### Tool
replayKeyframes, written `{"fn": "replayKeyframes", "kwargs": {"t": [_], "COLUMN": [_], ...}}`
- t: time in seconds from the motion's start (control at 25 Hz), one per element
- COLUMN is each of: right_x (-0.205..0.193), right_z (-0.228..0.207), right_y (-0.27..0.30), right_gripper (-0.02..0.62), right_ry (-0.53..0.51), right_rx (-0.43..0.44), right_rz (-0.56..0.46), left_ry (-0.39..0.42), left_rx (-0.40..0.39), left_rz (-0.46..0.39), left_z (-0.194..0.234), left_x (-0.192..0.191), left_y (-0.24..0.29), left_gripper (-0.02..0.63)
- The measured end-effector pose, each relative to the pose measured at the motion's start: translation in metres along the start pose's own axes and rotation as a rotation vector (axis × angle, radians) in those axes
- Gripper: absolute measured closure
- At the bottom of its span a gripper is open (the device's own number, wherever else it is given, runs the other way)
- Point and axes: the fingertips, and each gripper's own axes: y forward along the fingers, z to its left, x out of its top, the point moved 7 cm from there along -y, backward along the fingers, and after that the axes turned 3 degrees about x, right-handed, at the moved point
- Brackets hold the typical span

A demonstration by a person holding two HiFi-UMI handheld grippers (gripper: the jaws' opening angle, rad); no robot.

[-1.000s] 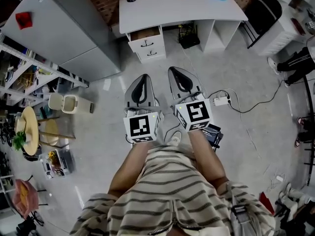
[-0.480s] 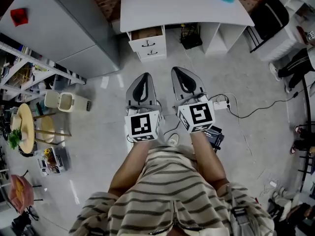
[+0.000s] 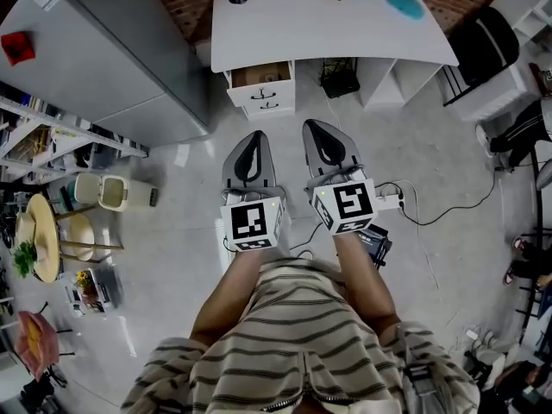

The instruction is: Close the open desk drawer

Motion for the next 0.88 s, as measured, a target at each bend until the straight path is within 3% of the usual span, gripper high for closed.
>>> {"fn": "replayKeyframes", "kwargs": {"t": [0.4, 0.88], "right_x": [0.017, 0.020], "right_z": [-0.031, -0.039], "right_y": [0.105, 0.199], "right_gripper": [0.583, 0.583], "right_ry": [-0.017, -0.048], "right_rx": [-0.016, -0.042], "right_rz": [0.016, 0.046], "left_ry": [-0.032, -0.058], "left_rx": [-0.020, -0.027], "left_rz": [0.006, 0.005], "left_z": [0.055, 0.125], "left_x": [0.013, 0.017], "left_y": [0.101, 0.176], "left_gripper": [0.601, 0.601]}}
